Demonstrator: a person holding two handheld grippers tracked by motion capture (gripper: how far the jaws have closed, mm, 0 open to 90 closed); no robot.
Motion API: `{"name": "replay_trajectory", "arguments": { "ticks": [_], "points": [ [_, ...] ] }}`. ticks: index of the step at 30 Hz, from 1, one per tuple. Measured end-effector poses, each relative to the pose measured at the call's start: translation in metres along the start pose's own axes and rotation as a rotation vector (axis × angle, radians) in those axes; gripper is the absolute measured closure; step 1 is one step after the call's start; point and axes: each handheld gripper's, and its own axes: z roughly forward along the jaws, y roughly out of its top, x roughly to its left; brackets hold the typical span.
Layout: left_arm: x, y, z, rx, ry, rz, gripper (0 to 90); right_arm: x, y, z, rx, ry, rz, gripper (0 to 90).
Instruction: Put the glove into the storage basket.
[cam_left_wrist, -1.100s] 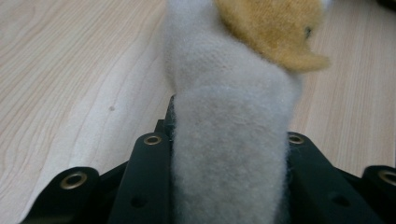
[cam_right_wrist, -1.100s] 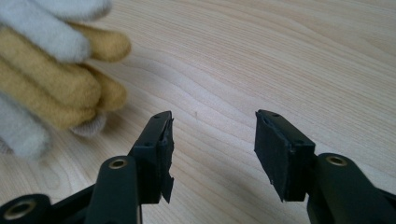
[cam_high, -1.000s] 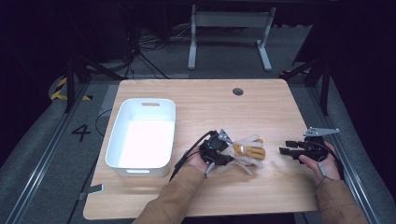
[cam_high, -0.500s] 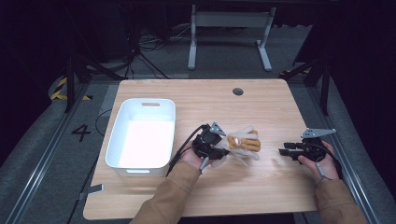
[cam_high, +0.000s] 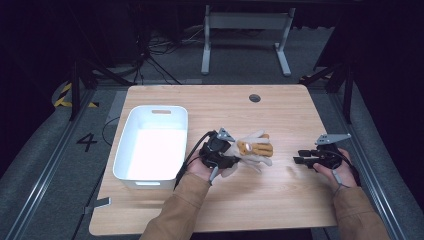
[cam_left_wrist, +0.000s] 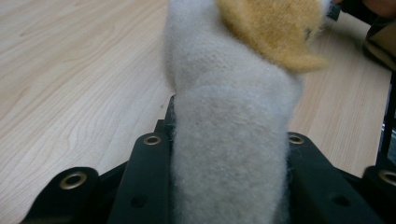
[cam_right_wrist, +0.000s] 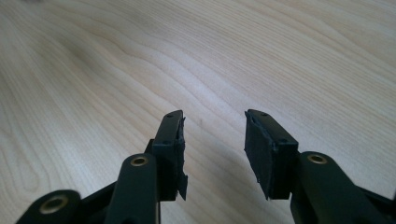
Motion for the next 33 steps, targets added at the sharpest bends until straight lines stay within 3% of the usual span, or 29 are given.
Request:
{"name": "replay_trajectory", "arguments": {
  "ticks": [10, 14, 21, 29, 33],
  "points": [
    [0.009, 0.003, -0.024, 0.044, 0.072, -0.058, 68.9, -0.011, 0.026, 0.013, 0.015, 0.028, -0.013, 58.4],
    [0.017, 0.005, -0.037, 0.055, 0.112, -0.092, 68.9, -0.011, 0.031, 0.019, 0.025, 0.040, -0.020, 58.3],
    [0.024, 0.014, -0.053, 0.083, 0.173, -0.116, 68.9, -0.013, 0.038, 0.028, 0.038, 0.068, -0.017, 58.2],
    [0.041, 0.019, -0.065, 0.106, 0.217, -0.173, 68.9, -0.016, 0.036, 0.029, 0.072, 0.018, -0.032, 58.3],
    [0.049, 0.023, -0.071, 0.090, 0.232, -0.200, 68.8, -0.016, 0.035, 0.029, 0.080, -0.003, -0.041, 58.3]
  ]
}}
